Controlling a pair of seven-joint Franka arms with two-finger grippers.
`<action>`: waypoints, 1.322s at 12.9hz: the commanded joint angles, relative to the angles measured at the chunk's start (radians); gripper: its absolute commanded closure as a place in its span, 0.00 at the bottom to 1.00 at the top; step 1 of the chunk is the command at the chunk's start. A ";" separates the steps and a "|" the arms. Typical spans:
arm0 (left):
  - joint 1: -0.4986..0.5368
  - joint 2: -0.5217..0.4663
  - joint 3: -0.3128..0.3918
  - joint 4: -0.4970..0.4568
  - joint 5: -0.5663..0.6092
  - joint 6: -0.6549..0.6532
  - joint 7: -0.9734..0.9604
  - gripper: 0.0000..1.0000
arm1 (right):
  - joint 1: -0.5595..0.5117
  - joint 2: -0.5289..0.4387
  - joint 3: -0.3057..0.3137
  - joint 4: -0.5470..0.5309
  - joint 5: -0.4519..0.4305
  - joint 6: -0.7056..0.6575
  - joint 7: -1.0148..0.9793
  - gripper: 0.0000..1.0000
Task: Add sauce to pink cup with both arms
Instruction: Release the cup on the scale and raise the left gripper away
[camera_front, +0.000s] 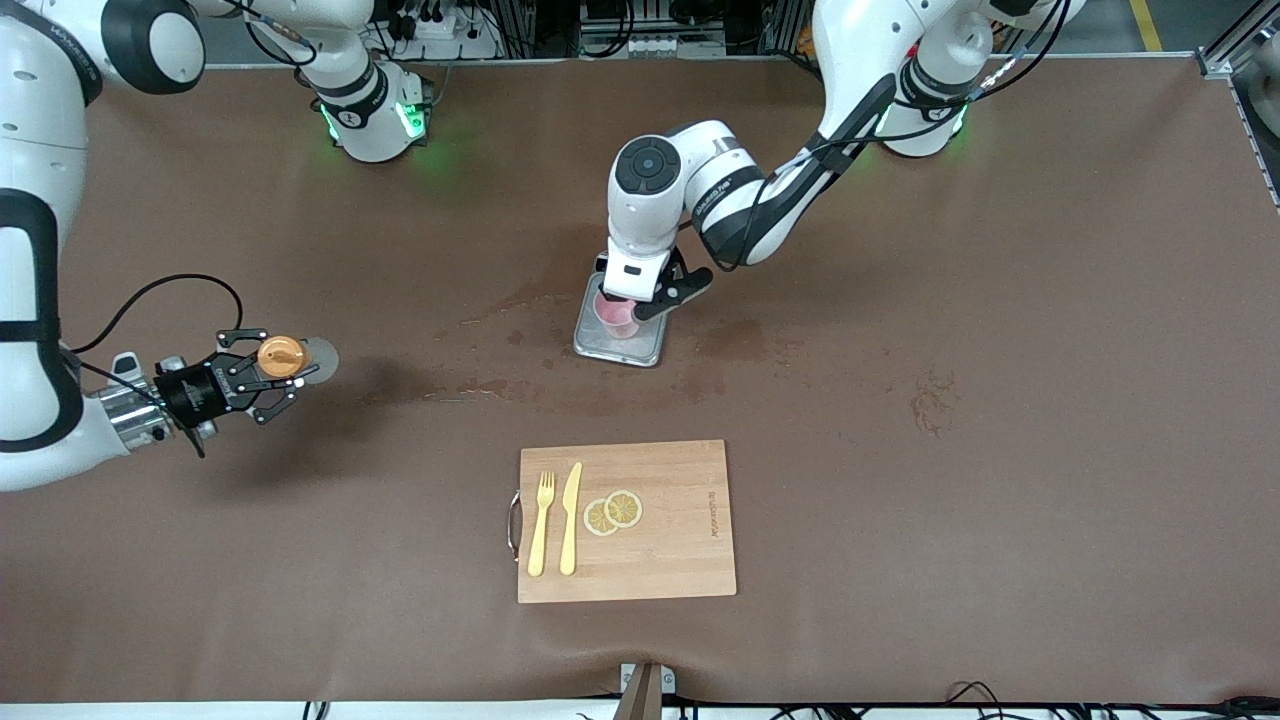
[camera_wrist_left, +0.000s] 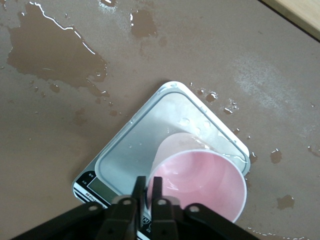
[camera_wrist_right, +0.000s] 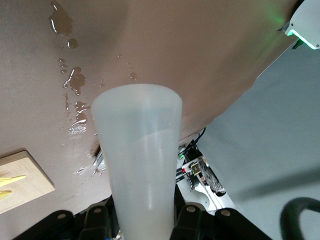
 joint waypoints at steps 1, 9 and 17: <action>0.001 -0.002 0.009 0.022 0.049 0.000 -0.030 0.00 | 0.009 -0.030 -0.012 -0.005 -0.018 -0.008 0.026 0.63; 0.220 -0.281 -0.004 0.024 0.022 -0.230 0.232 0.00 | 0.160 -0.108 -0.012 0.029 -0.173 0.018 0.170 0.63; 0.622 -0.402 -0.005 0.096 -0.084 -0.488 1.030 0.00 | 0.340 -0.145 -0.012 0.050 -0.271 0.033 0.413 0.63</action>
